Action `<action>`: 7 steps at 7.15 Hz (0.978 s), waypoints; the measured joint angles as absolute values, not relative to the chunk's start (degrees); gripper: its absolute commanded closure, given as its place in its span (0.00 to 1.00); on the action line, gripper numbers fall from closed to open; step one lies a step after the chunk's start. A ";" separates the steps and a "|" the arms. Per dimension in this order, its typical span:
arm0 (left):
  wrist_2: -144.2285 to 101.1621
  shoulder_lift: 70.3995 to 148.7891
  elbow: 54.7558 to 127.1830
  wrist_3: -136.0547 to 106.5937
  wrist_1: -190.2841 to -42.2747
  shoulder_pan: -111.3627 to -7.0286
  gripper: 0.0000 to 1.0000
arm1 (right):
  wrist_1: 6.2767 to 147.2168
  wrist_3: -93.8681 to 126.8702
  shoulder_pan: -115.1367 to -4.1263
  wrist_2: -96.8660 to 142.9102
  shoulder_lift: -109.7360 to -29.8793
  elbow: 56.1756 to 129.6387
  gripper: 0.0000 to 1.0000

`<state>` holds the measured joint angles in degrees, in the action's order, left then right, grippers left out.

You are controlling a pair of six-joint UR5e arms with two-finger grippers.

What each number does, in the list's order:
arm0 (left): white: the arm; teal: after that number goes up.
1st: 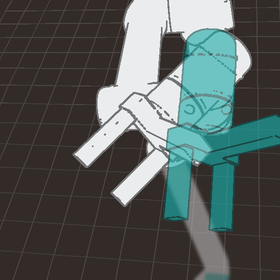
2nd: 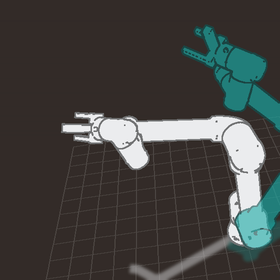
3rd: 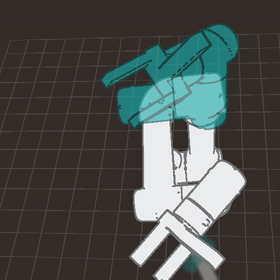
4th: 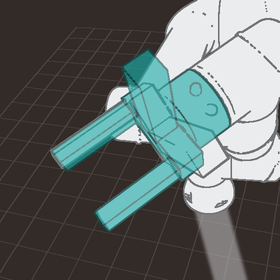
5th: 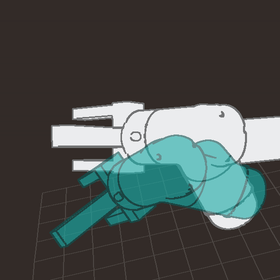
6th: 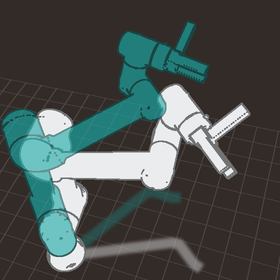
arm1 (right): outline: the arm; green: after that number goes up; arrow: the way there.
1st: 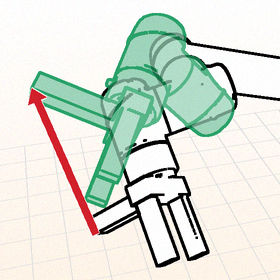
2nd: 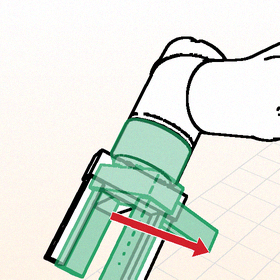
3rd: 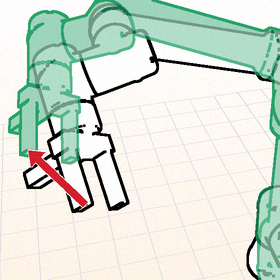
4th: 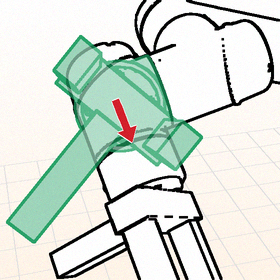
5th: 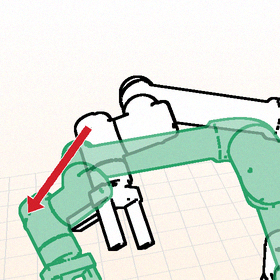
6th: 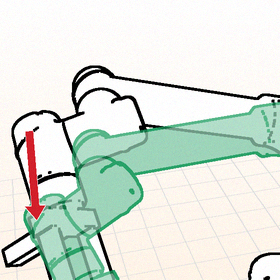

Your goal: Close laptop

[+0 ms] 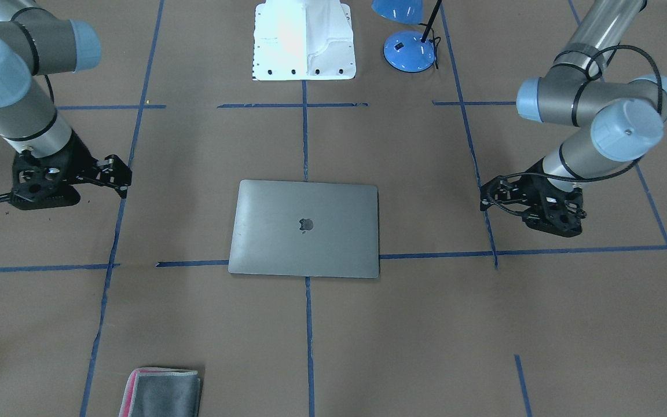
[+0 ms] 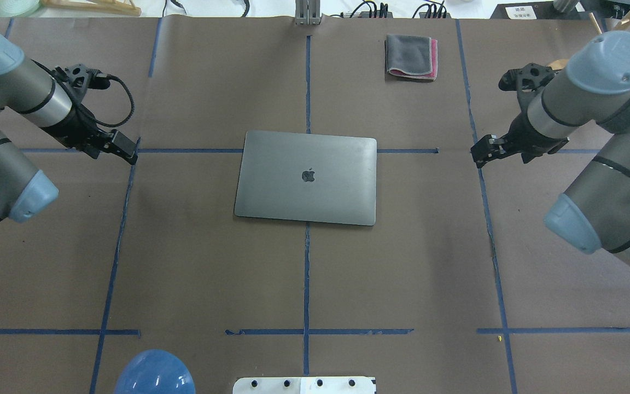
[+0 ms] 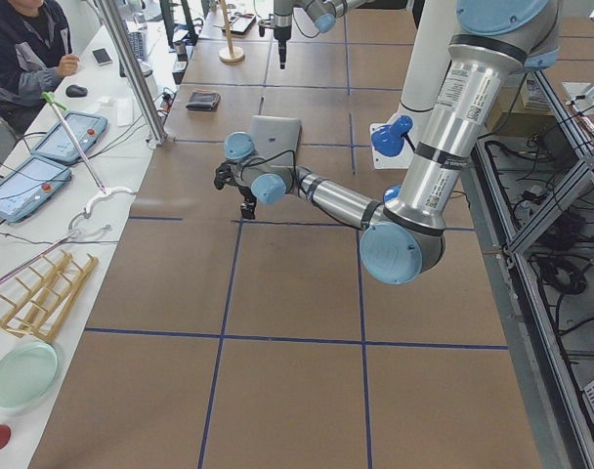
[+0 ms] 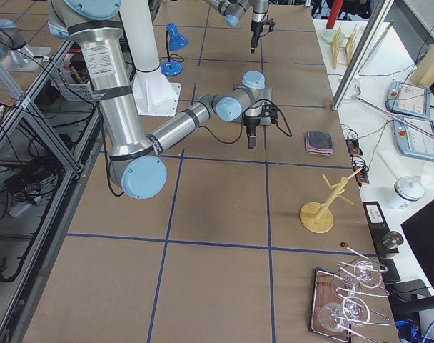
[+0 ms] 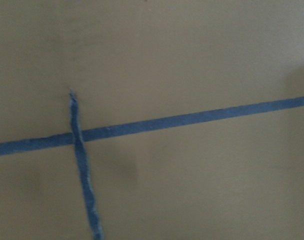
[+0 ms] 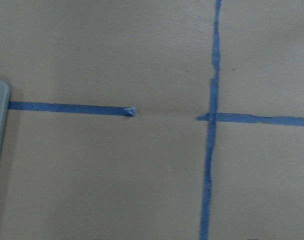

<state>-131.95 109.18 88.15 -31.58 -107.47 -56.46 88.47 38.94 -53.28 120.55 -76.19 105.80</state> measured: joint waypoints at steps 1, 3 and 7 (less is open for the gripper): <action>-131.91 107.78 88.03 -20.96 -102.88 -60.77 0.00 | 89.83 30.23 -57.72 122.68 -78.95 105.81 0.01; -131.93 104.66 87.46 -1.98 -95.95 -70.34 0.00 | 92.45 11.52 -67.92 126.49 -84.98 105.60 0.01; -132.27 96.14 88.61 8.57 -84.32 -85.03 0.00 | 101.80 -8.29 -84.21 132.74 -93.28 104.92 0.01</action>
